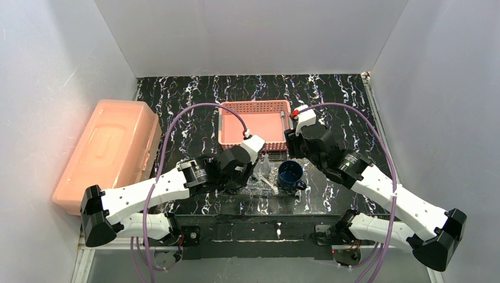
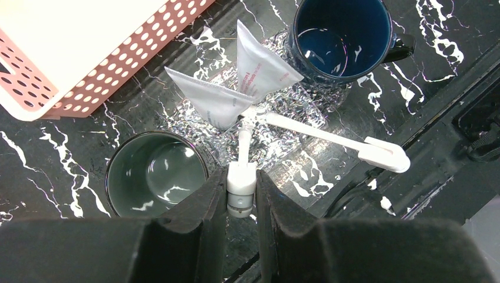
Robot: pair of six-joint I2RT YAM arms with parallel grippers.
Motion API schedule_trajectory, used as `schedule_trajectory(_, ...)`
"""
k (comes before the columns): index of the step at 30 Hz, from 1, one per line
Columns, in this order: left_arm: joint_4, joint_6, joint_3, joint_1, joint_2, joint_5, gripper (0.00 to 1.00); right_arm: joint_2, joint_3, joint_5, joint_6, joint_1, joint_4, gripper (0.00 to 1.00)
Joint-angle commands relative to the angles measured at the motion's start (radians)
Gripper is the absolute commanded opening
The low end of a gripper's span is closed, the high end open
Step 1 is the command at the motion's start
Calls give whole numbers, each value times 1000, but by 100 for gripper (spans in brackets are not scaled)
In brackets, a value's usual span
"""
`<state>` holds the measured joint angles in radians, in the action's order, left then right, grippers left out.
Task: Prepare toiletry sets of a toothbrush and toothpaste on the tray
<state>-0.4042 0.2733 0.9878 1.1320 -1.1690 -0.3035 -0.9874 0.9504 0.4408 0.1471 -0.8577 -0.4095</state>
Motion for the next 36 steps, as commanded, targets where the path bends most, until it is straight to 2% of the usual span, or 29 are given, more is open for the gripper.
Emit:
schedule_trajectory(1,4,12,-13,5,0,-12,0,23,-14,3,-3,3,47,58)
schedule_trajectory(7,-5,16,-14,5,-1,-14,7,25,-25,4,1,3,51,61)
schedule_trajectory(10,-11,16,-12,5,2,-16,17,29,-31,5,0,3,50,62)
schedule_trajectory(36,-117,-1,84,5,3,15,39,20,-25,4,2,3,45,70)
